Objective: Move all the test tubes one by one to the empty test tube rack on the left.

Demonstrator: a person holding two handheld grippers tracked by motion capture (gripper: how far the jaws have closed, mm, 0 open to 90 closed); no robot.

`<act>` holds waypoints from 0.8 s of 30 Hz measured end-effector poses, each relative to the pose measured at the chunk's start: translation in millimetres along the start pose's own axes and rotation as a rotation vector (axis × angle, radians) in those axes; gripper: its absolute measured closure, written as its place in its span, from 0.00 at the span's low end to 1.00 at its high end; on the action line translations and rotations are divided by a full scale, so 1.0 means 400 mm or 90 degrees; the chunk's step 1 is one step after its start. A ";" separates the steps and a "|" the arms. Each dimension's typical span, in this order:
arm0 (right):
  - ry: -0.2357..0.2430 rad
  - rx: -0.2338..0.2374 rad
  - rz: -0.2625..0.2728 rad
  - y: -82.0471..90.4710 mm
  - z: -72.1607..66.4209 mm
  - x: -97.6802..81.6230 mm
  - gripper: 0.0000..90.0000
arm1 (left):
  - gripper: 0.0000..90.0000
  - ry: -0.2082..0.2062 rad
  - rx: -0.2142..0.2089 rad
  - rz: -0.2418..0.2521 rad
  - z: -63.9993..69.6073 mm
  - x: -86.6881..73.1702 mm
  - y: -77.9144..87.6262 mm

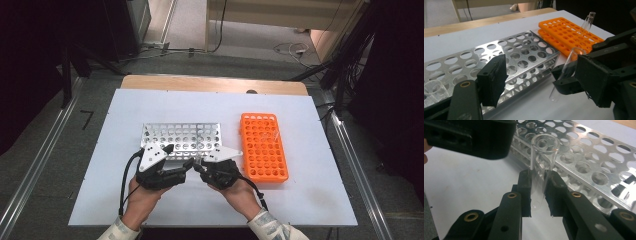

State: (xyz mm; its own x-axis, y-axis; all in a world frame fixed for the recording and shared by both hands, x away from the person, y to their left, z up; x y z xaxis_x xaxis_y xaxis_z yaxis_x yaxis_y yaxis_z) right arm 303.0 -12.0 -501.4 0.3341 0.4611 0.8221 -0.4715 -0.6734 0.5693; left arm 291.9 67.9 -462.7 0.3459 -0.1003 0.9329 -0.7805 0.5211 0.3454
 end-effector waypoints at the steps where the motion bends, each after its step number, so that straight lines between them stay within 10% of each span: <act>1: 0.000 0.002 -0.002 -0.004 -0.004 0.002 0.81 | 0.32 -0.002 -0.005 -0.001 0.003 -0.001 0.000; 24: 0.007 0.030 -0.004 -0.042 -0.055 0.038 0.81 | 0.83 -0.043 -0.031 0.001 0.019 -0.006 0.001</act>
State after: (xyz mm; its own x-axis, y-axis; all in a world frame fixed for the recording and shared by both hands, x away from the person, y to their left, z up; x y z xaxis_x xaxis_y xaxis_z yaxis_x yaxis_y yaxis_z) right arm 297.8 19.1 -498.4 0.3279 0.4711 0.8189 -0.4311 -0.6967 0.5734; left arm 286.7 62.1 -463.9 0.3071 -0.1553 0.9389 -0.7546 0.5615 0.3397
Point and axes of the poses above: each handheld gripper's, and its own axes: y roughly backward along the jaws, x roughly out of its top, z roughly to its right, the point moved 10 cm from there along -y, roughly forward along the jaws, and after that the axes turned 3 degrees about z, right-handed, at the moved point
